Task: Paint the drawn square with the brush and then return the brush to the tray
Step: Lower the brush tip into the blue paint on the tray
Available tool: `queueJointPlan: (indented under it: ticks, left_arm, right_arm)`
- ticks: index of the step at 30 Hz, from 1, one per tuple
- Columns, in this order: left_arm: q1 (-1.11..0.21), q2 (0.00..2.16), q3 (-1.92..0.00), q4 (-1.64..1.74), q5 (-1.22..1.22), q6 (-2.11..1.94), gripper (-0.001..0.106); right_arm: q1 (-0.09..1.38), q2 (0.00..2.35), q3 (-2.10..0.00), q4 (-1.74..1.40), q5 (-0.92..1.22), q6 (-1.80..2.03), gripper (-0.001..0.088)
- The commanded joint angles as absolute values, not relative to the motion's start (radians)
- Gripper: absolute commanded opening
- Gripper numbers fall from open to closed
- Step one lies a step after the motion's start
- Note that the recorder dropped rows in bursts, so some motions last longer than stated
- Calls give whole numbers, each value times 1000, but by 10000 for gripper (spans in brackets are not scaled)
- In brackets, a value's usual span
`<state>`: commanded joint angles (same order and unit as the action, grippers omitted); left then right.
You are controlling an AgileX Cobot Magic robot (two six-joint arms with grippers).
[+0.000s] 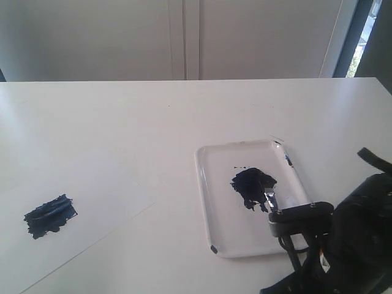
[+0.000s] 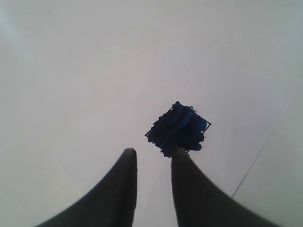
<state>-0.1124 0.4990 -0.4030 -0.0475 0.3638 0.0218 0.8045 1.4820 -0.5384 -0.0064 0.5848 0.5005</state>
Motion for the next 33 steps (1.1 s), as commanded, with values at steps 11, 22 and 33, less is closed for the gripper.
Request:
queueJointPlan:
  ticks: [11,22,33]
  left_arm:
    - [-112,499,-403,-48,364,22,316]
    - [-112,499,-403,-48,364,22,316]
    - [-112,496,-403,-48,360,22,316]
  right_arm:
    - [776,1482,-538,0,491,521,0]
    - [776,1482,-539,0,465,521,253]
    - [776,1335,-552,-18,529,388,397]
